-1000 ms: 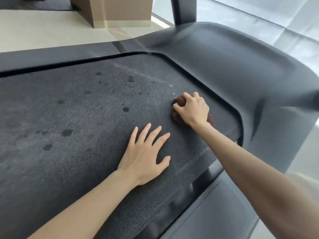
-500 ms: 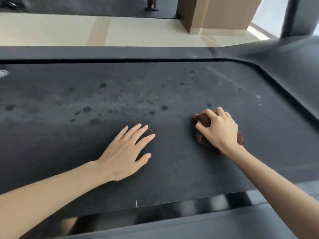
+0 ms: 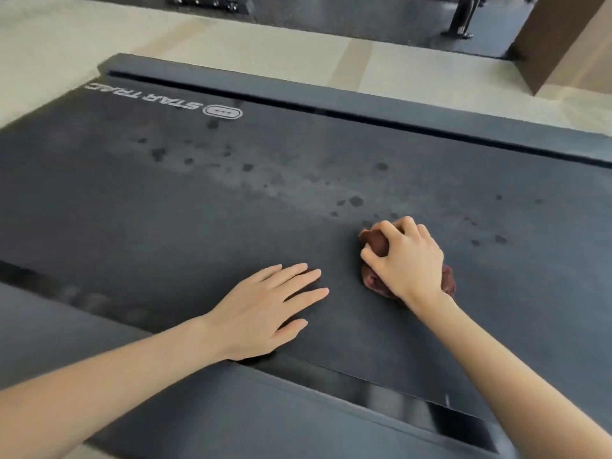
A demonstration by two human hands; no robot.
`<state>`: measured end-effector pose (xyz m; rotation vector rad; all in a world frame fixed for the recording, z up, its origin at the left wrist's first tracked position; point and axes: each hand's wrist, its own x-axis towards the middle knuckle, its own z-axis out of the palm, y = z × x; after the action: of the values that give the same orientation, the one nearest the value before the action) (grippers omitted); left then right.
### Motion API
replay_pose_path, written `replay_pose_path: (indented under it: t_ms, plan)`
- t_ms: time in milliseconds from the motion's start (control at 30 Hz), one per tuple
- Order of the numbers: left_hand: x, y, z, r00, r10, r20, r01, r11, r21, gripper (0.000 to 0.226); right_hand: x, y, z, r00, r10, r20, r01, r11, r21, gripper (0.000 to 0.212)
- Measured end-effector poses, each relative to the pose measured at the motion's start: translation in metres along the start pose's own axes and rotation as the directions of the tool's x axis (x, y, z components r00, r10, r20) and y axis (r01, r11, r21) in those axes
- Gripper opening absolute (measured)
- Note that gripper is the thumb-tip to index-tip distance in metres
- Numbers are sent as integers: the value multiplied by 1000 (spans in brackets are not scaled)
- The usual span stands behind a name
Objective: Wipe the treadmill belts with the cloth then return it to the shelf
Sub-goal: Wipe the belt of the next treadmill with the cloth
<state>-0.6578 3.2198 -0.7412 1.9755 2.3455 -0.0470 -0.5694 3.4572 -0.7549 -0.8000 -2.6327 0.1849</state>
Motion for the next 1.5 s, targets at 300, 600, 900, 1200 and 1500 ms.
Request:
replay_pose_path:
  t_ms: [300,600,900,1200,1500]
  plan:
    - [-131,-112,20,936,-343,-86,327,932,-159,51,39,-146,50,996,-59,67,59,998,9,32]
    - [-234,-163,23,852,-521,-61,494,836,-238,47,13,-336,72,905,-321,279,290,946,147,31]
    - [-323,-207,9,699,-711,-77,684,695,-222,46,-13,-430,64,706,-633,317,560,774,297,28]
    - [-369,-191,-17,506,-855,113,849,469,-244,49,12,-475,25,575,-737,356,619,676,400,25]
    - [-413,-174,-175,377,-875,303,923,329,-199,49,44,-543,-112,423,-787,450,682,603,414,26]
